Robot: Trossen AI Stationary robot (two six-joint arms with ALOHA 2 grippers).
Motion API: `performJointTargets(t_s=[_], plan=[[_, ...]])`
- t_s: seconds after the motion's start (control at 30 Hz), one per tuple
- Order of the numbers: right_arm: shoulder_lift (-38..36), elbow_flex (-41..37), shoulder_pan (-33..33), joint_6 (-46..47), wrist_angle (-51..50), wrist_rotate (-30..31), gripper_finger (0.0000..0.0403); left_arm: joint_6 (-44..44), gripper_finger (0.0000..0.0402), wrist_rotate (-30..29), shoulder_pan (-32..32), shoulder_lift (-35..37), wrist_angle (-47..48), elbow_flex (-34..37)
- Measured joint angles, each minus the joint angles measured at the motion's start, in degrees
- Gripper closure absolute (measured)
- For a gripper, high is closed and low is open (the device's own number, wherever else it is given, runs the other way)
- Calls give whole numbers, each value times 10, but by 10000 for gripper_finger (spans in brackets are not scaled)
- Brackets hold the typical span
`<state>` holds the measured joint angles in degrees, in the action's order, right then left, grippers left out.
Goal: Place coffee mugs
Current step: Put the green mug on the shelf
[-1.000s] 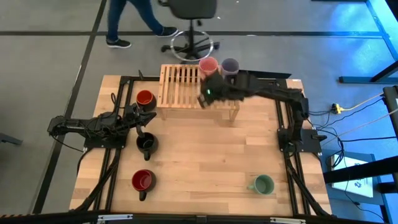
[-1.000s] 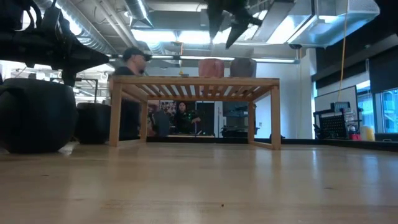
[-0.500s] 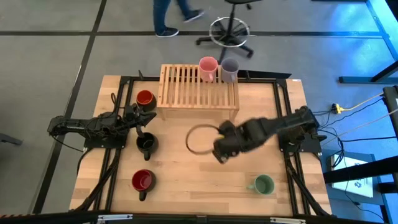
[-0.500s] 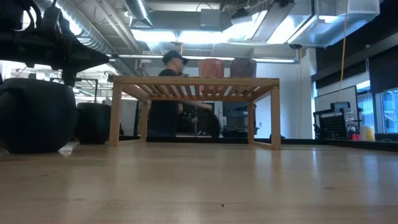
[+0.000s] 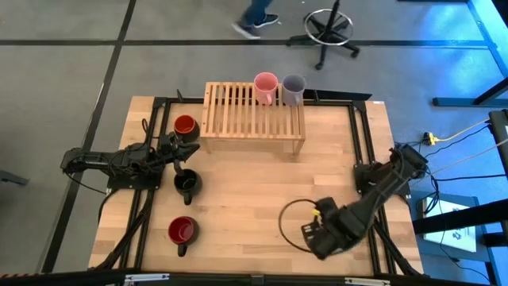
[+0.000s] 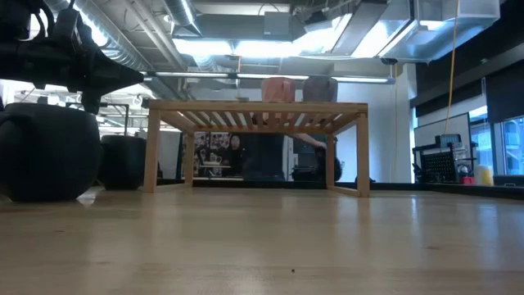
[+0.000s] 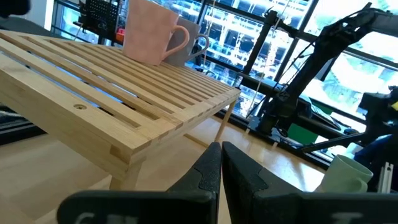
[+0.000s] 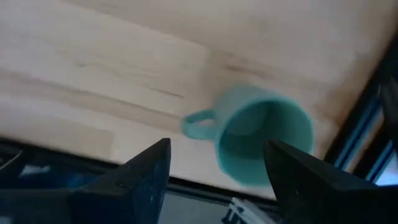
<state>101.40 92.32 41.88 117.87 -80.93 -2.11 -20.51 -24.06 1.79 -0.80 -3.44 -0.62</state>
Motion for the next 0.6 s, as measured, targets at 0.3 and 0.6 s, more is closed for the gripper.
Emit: performJointTargets(t_s=[0.3, 0.6], plan=[[-4, -91, 30, 139, 104, -21, 162, -1, 395, 0, 0, 0, 0, 0], [-3, -180, 2, 138, 157, -4, 172, -1, 395, 0, 0, 0, 0, 0]])
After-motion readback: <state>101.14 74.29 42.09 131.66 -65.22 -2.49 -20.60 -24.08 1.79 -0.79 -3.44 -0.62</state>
